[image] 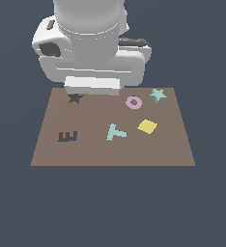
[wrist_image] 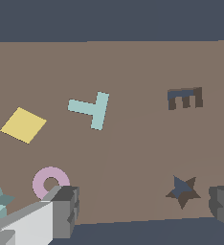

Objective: Insert a designated object into the corresponding slot on a board.

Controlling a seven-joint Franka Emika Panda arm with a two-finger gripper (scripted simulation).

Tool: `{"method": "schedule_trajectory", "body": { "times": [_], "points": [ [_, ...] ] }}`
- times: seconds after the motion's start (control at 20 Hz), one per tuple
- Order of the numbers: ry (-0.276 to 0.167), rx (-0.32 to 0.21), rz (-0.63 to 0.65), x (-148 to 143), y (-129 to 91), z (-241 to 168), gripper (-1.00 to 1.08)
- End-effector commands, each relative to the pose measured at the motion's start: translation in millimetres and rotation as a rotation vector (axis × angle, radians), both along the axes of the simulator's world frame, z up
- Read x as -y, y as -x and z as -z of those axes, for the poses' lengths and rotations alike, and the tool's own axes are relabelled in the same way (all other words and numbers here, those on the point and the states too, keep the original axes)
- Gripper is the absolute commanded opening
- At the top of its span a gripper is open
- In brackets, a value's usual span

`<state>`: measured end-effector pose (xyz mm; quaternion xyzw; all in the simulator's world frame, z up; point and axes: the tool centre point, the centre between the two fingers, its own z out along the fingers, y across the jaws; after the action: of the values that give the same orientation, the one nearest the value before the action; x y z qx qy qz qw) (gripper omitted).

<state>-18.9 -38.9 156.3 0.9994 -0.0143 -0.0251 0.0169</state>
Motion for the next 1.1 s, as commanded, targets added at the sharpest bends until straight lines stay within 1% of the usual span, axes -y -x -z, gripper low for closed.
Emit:
{"method": "schedule_trajectory", "body": {
  "times": [0.0, 0.25, 0.5, 0.75, 1.05],
  "points": [
    [0.0, 0.0, 0.0, 0, 0, 0, 1.0],
    [0.0, 0.001, 0.015, -2, 3, 1, 1.0],
    [0.0, 0.003, 0.058, -7, 11, 6, 1.0],
    [0.0, 0.007, 0.13, -17, 23, 12, 1.0],
    [-0.001, 0.014, 0.249, -36, 42, 24, 1.0]
  ]
}}
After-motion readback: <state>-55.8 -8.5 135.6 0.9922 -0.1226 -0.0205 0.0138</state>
